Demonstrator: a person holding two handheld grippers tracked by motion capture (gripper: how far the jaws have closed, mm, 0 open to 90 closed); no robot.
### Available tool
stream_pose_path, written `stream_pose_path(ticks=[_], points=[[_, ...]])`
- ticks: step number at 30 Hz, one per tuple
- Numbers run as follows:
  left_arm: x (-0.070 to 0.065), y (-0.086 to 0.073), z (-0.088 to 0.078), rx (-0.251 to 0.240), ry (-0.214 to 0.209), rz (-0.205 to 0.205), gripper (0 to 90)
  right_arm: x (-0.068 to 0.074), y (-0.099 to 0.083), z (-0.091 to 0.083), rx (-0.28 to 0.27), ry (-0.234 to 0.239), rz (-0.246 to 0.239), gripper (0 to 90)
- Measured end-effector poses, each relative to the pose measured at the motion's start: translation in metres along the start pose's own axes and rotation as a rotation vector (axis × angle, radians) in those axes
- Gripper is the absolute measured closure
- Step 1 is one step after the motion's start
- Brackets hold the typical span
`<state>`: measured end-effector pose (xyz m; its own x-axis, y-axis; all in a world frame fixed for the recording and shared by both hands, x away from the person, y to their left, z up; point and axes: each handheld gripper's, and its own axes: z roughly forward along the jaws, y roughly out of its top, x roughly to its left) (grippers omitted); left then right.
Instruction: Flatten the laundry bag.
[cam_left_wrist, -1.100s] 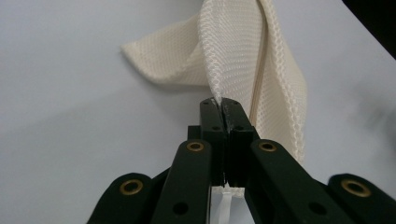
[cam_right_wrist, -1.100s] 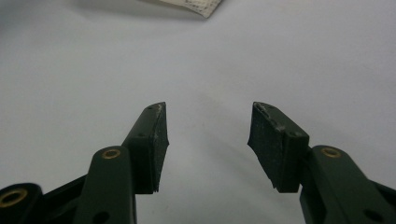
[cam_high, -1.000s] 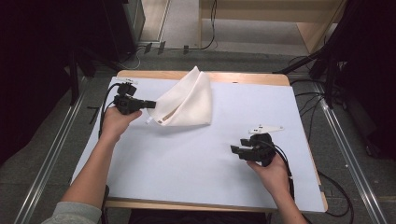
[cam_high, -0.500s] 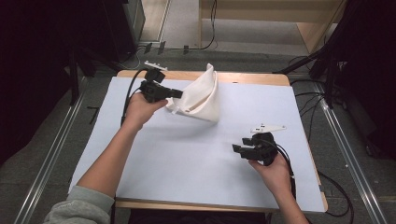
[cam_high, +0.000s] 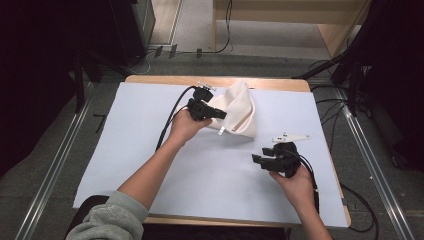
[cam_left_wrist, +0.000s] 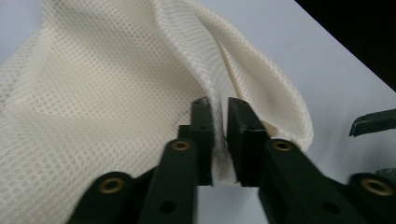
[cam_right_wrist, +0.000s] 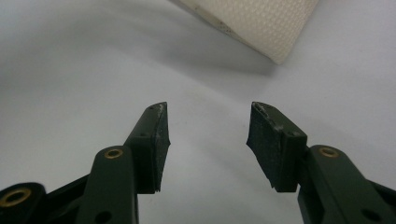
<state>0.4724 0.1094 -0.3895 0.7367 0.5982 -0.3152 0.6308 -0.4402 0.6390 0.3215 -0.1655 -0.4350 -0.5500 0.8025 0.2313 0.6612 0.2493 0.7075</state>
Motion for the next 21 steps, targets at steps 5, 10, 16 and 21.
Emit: stream_pose_path(ticks=[5,10,16,21], points=[[-0.004,0.002,-0.01,-0.028,0.008,0.023,61.3,-0.001,0.0,-0.001,-0.002,-0.012,0.001,51.7],[-0.004,-0.001,-0.032,-0.028,0.05,0.053,50.0,0.003,0.003,0.001,-0.009,-0.011,-0.014,56.1],[0.005,-0.016,-0.051,-0.045,0.047,0.028,49.0,0.006,0.011,0.007,0.001,-0.009,-0.021,61.7],[0.011,-0.032,-0.059,-0.044,0.058,0.021,49.0,0.002,0.014,0.007,0.006,-0.012,-0.018,65.2]])
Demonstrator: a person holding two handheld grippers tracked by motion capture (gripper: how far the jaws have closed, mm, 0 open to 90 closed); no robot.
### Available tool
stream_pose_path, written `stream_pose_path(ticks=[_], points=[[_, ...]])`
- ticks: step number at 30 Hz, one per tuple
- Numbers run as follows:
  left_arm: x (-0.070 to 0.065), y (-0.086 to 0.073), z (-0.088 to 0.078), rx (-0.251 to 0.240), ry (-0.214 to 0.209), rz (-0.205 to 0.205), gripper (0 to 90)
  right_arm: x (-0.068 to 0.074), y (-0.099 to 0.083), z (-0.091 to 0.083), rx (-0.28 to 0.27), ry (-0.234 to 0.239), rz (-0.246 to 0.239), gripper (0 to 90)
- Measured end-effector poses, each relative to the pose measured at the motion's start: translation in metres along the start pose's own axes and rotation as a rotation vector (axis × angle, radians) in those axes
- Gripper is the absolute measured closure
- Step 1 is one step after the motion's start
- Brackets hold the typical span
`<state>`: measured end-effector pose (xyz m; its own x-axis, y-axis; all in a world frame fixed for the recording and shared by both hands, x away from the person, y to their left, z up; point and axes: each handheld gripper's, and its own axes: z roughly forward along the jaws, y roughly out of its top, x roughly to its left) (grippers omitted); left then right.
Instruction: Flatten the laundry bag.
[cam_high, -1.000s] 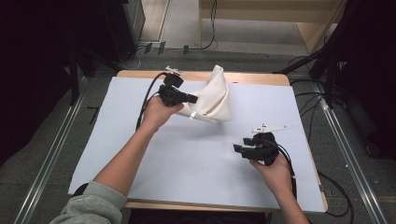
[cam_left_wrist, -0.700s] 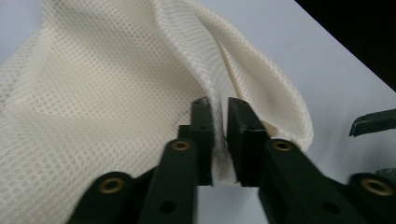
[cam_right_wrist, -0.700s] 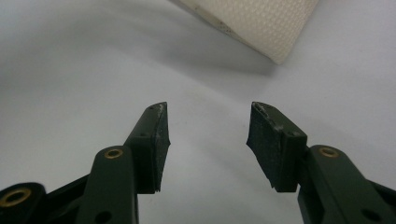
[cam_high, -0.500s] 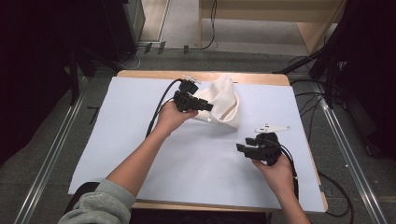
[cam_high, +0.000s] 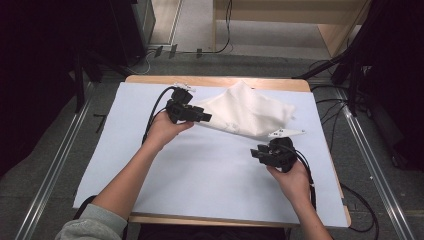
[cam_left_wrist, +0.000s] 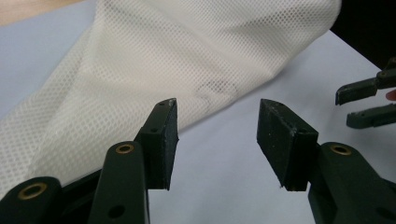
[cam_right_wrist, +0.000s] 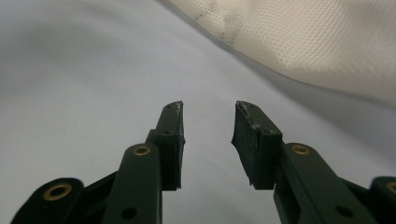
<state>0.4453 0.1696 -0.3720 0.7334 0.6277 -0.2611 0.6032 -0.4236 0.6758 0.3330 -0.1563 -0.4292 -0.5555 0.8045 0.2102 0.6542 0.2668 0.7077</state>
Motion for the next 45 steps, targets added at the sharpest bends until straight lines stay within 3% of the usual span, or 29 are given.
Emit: stream_pose_path(ticks=[8,14,16,19,20,21,22,26,31,36,40,41,45], points=[[0.004,-0.024,-0.009,-0.005,0.012,-0.019,48.5,-0.012,0.006,-0.004,-0.002,-0.007,0.026,70.5],[0.006,-0.039,-0.016,-0.005,0.017,-0.028,47.9,-0.034,0.015,-0.007,-0.01,-0.051,0.044,69.7],[0.005,-0.045,-0.018,-0.003,0.022,-0.027,47.7,-0.049,0.021,-0.009,-0.012,-0.073,0.063,69.9],[0.006,-0.049,-0.018,0.003,0.025,-0.027,47.6,-0.059,0.024,-0.01,-0.01,-0.084,0.077,71.3],[0.006,-0.051,-0.018,0.002,0.024,-0.028,47.6,-0.071,0.028,-0.01,-0.008,-0.102,0.088,72.1],[0.006,-0.052,-0.018,0.007,0.025,-0.027,47.6,-0.071,0.028,-0.01,-0.008,-0.102,0.088,72.1],[0.006,-0.055,-0.018,0.012,0.025,-0.031,47.6,-0.083,0.031,-0.009,-0.002,-0.116,0.107,72.2],[0.006,-0.057,-0.018,0.004,0.021,-0.037,47.5,-0.099,0.036,-0.005,0.003,-0.137,0.126,72.5],[0.009,-0.06,-0.021,-0.007,0.025,-0.042,47.5,-0.121,0.045,0.011,0.021,-0.177,0.134,70.7],[0.012,-0.063,-0.022,-0.013,0.025,-0.05,47.5,-0.143,0.049,0.029,0.01,-0.212,0.149,62.8],[0.013,-0.063,-0.021,-0.009,0.023,-0.053,47.5,-0.149,0.053,0.039,0.02,-0.222,0.153,60.7],[0.013,-0.063,-0.02,-0.012,0.02,-0.056,47.6,-0.154,0.056,0.047,0.047,-0.235,0.164,59.4],[0.015,-0.064,-0.02,-0.009,0.016,-0.057,47.5,-0.161,0.059,0.056,0.046,-0.256,0.177,57.0]])
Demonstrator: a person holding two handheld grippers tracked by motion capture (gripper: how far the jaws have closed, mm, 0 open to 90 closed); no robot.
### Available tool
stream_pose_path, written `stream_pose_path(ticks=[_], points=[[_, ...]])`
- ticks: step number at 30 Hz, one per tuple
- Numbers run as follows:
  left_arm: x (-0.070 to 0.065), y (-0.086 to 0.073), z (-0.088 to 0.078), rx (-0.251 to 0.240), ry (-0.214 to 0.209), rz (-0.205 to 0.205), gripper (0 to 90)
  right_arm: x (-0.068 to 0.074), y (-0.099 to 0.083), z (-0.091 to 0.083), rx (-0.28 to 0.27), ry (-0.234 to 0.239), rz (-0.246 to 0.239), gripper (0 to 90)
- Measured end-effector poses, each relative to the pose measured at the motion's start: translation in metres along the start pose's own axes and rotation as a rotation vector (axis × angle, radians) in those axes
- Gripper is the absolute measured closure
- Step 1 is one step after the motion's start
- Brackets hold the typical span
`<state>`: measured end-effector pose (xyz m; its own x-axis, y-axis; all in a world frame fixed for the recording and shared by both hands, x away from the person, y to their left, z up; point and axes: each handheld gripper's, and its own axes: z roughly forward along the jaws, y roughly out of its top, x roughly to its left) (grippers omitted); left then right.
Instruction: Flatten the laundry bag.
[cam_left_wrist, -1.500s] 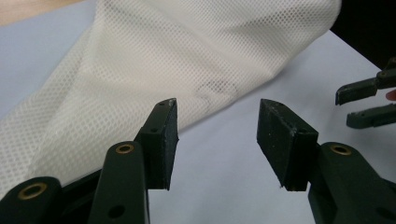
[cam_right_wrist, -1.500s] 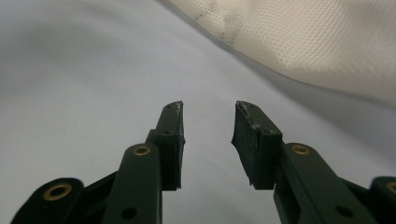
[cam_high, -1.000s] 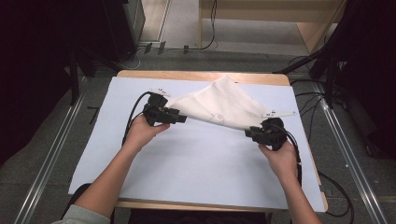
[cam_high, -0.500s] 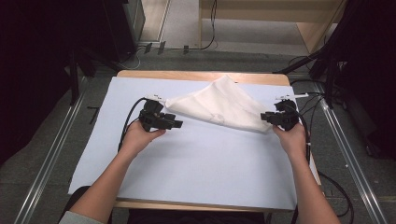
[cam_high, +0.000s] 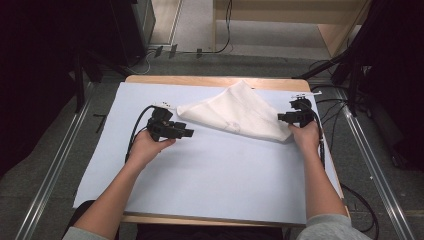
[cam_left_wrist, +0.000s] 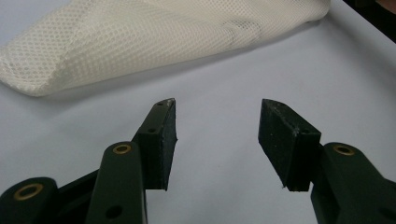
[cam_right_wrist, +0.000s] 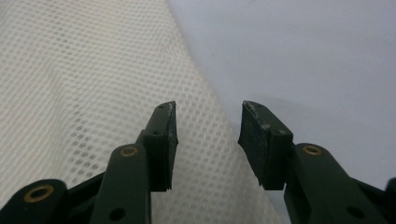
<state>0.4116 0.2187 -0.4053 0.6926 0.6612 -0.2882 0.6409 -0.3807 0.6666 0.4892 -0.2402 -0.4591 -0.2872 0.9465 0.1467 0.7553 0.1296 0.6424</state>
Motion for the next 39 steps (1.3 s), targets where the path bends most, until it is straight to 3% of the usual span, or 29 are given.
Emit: stream_pose_path(ticks=[2,6,7,10,11,12,13,19,24,26,29,30,33,34,36,37,39], points=[[0.001,0.0,0.0,0.0,0.001,-0.002,47.6,-0.002,0.004,0.007,0.026,-0.012,0.009,51.9],[0.004,-0.001,-0.001,-0.001,0.0,-0.009,47.6,-0.001,0.006,0.015,0.038,-0.017,0.004,54.2],[0.004,-0.001,-0.001,-0.002,0.0,-0.011,47.5,0.002,0.005,0.016,0.042,-0.047,-0.019,59.2],[0.005,-0.001,0.0,0.0,0.003,-0.015,47.5,0.006,0.004,0.015,0.043,-0.07,-0.026,64.7],[0.005,-0.002,0.0,0.004,0.006,-0.016,47.5,0.008,0.004,0.014,0.056,-0.065,-0.014,76.3],[0.005,-0.002,0.0,0.004,0.006,-0.016,47.5,0.008,0.004,0.014,0.056,-0.065,-0.014,76.3],[0.005,-0.002,0.001,0.005,0.005,-0.017,47.5,0.011,0.004,0.013,0.068,-0.052,-0.023,86.7],[0.006,-0.002,0.001,0.014,0.008,-0.02,47.5,0.014,0.007,0.01,0.098,-0.02,-0.018,90.0],[0.008,-0.002,0.001,0.015,0.007,-0.027,47.5,0.021,0.012,-0.008,0.038,0.016,-0.039,90.0],[0.008,-0.002,0.0,0.017,0.008,-0.03,47.5,0.028,0.016,-0.025,-0.021,0.053,-0.058,90.0],[0.008,-0.002,0.0,0.015,0.008,-0.034,47.5,0.034,0.018,-0.038,-0.053,0.082,-0.074,90.0],[0.007,-0.002,-0.001,0.012,0.005,-0.038,47.5,0.043,0.019,-0.051,-0.087,0.117,-0.095,90.0],[0.007,-0.002,-0.002,0.015,0.007,-0.035,47.5,0.05,0.019,-0.06,-0.105,0.145,-0.116,90.0],[0.007,-0.002,-0.002,0.014,0.007,-0.035,47.5,0.061,0.017,-0.069,-0.124,0.168,-0.148,90.0],[0.007,-0.002,-0.003,0.008,0.007,-0.036,47.5,0.066,0.015,-0.074,-0.133,0.181,-0.165,90.0],[0.007,-0.002,-0.005,0.006,0.008,-0.036,47.5,0.079,0.011,-0.083,-0.153,0.214,-0.195,90.0],[0.007,-0.002,-0.006,0.005,0.008,-0.037,47.5,0.084,0.009,-0.086,-0.161,0.229,-0.204,90.0]])
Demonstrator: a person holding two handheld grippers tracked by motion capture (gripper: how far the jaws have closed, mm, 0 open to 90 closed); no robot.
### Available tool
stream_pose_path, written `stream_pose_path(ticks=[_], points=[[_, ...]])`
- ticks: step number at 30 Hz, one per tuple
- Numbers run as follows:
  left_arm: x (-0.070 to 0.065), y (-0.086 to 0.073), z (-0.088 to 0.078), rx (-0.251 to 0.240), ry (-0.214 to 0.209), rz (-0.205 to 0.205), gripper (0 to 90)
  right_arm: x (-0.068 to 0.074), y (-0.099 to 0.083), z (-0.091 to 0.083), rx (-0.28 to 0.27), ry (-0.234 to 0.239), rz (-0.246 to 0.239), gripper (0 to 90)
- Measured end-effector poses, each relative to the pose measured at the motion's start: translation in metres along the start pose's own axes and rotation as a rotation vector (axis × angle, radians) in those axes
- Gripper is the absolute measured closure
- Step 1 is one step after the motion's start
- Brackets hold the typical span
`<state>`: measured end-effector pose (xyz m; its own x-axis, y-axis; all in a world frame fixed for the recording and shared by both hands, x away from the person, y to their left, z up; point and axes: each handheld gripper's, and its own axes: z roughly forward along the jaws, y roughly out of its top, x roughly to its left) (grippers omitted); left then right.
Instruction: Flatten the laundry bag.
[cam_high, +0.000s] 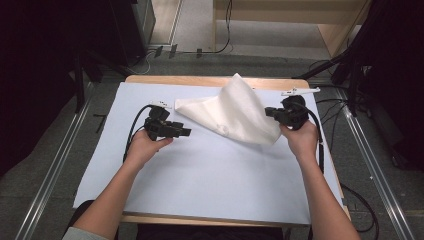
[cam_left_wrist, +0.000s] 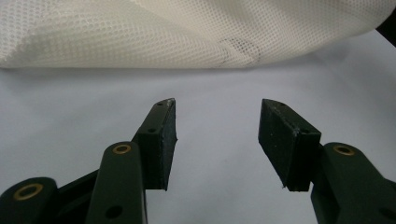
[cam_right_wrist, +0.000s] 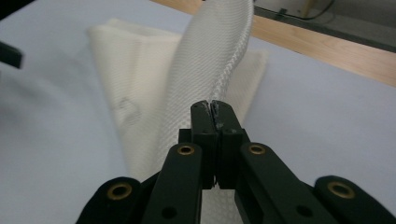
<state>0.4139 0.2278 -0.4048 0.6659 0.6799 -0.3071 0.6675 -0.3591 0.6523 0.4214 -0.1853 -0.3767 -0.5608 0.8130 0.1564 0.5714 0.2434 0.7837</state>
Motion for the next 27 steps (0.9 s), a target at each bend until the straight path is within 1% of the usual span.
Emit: stream_pose_path(ticks=[1,2,3,4,5,6,7,8,10,13,17,18,22,23,24,25,27], points=[[0.0,0.0,-0.001,-0.002,0.001,-0.003,47.5,0.009,-0.001,-0.002,-0.006,0.026,-0.016,90.0],[0.0,0.0,-0.001,-0.004,0.002,-0.004,47.5,0.016,-0.003,-0.004,-0.011,0.037,-0.038,90.0],[0.0,0.0,-0.003,-0.009,0.0,-0.005,47.6,0.028,-0.007,-0.005,-0.011,0.07,-0.047,90.0],[0.0,0.0,-0.003,-0.009,0.0,-0.005,47.5,0.028,-0.007,-0.005,-0.011,0.07,-0.047,90.0],[0.0,0.0,-0.004,-0.009,0.002,-0.004,47.5,0.037,-0.014,-0.004,-0.005,0.108,-0.053,90.0],[0.0,0.0,-0.005,-0.011,0.002,-0.002,47.5,0.037,-0.014,-0.004,-0.005,0.108,-0.053,90.0],[0.0,0.0,-0.006,-0.015,0.002,-0.004,47.6,0.047,-0.021,-0.001,0.015,0.126,-0.068,90.0],[0.0,0.0,-0.006,-0.015,0.002,-0.004,47.5,0.047,-0.021,-0.001,0.015,0.126,-0.068,90.0],[0.0,0.0,-0.006,-0.017,0.004,-0.006,47.5,0.055,-0.028,0.002,0.032,0.145,-0.078,90.0],[0.0,0.0,-0.006,-0.015,0.006,-0.006,47.5,0.062,-0.038,0.006,0.055,0.155,-0.091,90.0],[0.001,0.0,-0.008,-0.016,0.013,-0.002,47.5,0.07,-0.053,0.01,0.091,0.182,-0.085,90.0],[0.001,0.0,-0.009,-0.02,0.01,-0.004,47.6,0.072,-0.055,0.011,0.094,0.184,-0.091,90.0],[0.002,-0.001,-0.014,-0.018,0.022,-0.007,47.5,0.082,-0.065,0.012,0.119,0.185,-0.11,90.0],[0.002,-0.001,-0.016,-0.021,0.029,-0.007,47.5,0.083,-0.068,0.012,0.124,0.186,-0.117,90.0],[0.004,-0.002,-0.021,-0.031,0.031,-0.008,47.5,0.087,-0.072,0.013,0.141,0.183,-0.13,90.0],[0.004,-0.002,-0.023,-0.035,0.031,-0.016,47.5,0.087,-0.073,0.014,0.142,0.188,-0.133,90.0],[0.007,-0.002,-0.026,-0.038,0.037,-0.017,47.3,0.09,-0.077,0.014,0.155,0.191,-0.13,90.0]])
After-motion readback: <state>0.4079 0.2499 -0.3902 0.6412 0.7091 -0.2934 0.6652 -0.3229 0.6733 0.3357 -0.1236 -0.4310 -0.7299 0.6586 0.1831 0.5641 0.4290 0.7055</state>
